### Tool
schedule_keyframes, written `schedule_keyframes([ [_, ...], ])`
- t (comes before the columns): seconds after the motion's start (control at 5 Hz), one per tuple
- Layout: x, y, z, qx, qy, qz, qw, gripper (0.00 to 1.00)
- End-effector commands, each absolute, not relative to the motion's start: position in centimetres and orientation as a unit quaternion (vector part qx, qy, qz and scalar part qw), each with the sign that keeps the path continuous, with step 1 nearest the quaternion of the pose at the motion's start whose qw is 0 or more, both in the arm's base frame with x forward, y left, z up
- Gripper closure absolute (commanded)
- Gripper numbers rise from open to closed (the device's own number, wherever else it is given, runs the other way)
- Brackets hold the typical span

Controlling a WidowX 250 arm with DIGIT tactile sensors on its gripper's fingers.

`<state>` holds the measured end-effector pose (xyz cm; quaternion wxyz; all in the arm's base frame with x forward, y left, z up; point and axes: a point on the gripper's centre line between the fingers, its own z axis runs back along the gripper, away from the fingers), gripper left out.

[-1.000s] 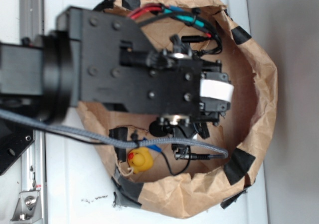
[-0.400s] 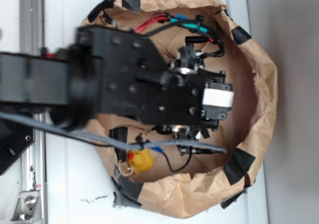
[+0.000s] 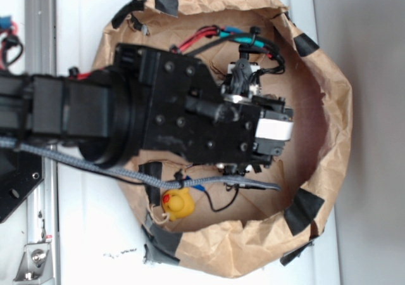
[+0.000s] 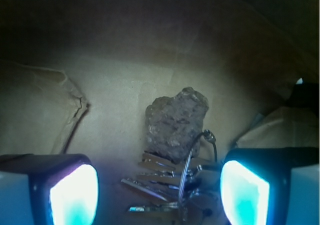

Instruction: Grab the silver keys.

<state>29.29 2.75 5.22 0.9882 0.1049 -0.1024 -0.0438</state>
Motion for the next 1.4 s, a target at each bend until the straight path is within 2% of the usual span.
schedule_keyframes([
  [0.0,30.3,5.6,5.5,0.126,-0.096,0.0,0.987,0.0],
  [0.2,30.4,5.9,5.0,0.119,-0.08,0.006,0.99,0.0],
  [0.8,29.7,5.9,4.6,0.127,-0.082,0.001,0.989,0.0],
  [1.0,29.5,5.9,4.5,0.127,-0.085,0.002,0.988,0.61],
  [1.2,29.4,5.9,4.5,0.127,-0.085,0.001,0.988,1.0],
])
